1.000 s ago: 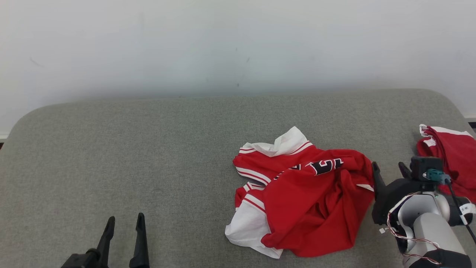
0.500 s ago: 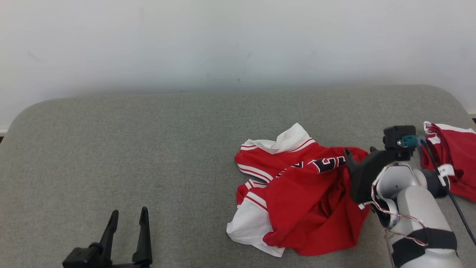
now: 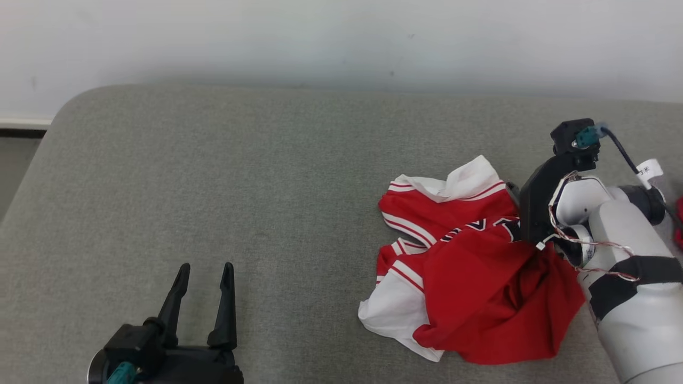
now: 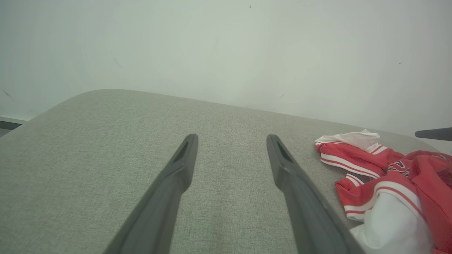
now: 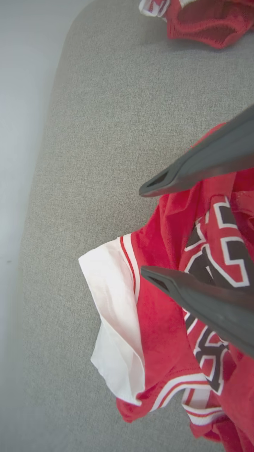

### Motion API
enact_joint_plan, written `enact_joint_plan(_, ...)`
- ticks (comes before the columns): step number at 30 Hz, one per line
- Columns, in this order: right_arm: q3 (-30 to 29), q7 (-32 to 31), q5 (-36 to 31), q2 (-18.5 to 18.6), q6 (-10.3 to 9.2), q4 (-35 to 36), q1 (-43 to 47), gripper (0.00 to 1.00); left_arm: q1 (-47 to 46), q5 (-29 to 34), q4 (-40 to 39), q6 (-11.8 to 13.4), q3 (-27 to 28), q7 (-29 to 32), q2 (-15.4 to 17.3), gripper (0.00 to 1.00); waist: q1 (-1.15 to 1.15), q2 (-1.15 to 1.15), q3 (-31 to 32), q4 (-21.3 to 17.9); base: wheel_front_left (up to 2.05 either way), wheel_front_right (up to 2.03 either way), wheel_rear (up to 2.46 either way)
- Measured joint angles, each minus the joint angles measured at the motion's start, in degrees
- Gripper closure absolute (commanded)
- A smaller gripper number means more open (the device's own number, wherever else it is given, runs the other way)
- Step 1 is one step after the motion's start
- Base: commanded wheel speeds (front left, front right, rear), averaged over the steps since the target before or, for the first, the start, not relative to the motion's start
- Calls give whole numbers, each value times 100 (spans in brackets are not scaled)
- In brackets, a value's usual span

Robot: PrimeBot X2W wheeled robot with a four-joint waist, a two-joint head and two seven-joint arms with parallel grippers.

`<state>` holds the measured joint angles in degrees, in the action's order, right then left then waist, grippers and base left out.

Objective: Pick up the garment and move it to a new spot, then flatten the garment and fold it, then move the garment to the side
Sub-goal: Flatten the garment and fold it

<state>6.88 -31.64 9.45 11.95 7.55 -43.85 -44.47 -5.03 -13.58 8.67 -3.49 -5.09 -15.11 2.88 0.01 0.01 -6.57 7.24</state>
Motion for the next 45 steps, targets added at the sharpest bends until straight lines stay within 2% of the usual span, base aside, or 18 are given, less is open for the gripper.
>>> enact_joint_plan(8,586,-612,831,653,0,-406,-557,0,-211,-59,-254,67,-231,0,1,0,0,0,-511,432,0,0,0)
enact_joint_plan(12,693,-649,1006,831,0,-528,-656,0,-260,-58,-336,99,-277,0,2,0,0,0,-704,573,0,0,0)
enact_joint_plan(16,887,-968,1484,816,-4,-651,-653,0,-280,-52,-413,102,-266,0,2,0,0,0,-914,733,0,0,0)
enact_joint_plan(17,958,-1088,1600,828,-19,-633,-662,46,-280,-45,-423,103,-261,0,2,0,0,0,-953,764,0,0,0)
enact_joint_plan(19,1140,-1248,1820,867,-29,-503,-658,100,-281,-25,-433,122,-247,0,2,0,-2,-1,-1015,809,0,0,0)
enact_joint_plan(22,1448,-1143,2128,912,-35,-182,-571,100,-313,-8,-409,131,-238,0,0,0,-1,-1,-1040,818,0,0,0)
enact_joint_plan(25,1695,-759,2369,909,-35,98,-508,100,-364,-1,-342,145,-209,0,1,0,0,0,-993,780,0,0,0)
enact_joint_plan(33,2363,209,3121,516,-18,954,-1052,100,-351,-1,-133,147,-143,-1,-1,0,-1,0,-686,618,0,0,0)
enact_joint_plan(37,2410,744,3519,108,-18,1191,-1362,100,-271,-1,-43,146,-124,0,-2,0,-1,0,-487,542,0,0,0)
enact_joint_plan(45,1760,2380,4518,-694,-18,1560,-1788,100,-138,8,10,147,-25,0,-1,0,-1,-1,-124,409,0,0,0)
